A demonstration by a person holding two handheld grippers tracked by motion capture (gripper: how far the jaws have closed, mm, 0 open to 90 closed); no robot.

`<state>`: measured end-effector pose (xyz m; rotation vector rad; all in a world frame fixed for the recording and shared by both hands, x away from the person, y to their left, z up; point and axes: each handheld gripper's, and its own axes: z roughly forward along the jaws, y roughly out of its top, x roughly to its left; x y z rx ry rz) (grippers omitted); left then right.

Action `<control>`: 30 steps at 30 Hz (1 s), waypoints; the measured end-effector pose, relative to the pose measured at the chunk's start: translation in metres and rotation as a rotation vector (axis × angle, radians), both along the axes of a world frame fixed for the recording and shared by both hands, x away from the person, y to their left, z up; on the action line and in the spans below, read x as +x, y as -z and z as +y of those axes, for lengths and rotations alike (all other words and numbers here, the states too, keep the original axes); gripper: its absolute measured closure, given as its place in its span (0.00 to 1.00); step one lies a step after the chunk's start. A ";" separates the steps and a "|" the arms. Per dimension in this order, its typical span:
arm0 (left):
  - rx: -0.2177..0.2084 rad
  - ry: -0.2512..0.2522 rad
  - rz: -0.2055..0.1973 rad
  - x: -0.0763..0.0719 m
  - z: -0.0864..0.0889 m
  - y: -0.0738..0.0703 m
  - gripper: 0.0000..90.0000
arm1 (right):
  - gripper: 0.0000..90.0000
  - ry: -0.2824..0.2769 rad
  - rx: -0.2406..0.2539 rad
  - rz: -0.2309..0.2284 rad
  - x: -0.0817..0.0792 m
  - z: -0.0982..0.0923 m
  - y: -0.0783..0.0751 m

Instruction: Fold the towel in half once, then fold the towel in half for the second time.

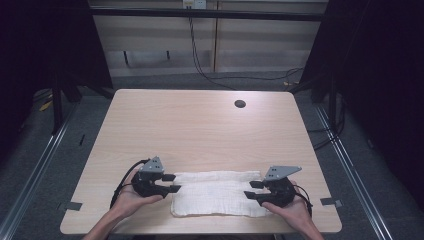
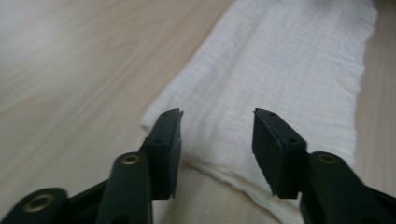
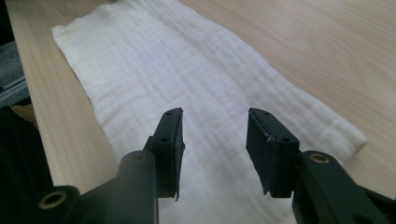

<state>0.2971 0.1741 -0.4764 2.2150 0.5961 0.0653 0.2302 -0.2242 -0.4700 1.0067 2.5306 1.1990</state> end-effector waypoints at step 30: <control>-0.024 -0.079 0.006 0.046 0.000 -0.008 0.51 | 0.66 -0.338 0.024 0.057 0.007 0.150 -0.003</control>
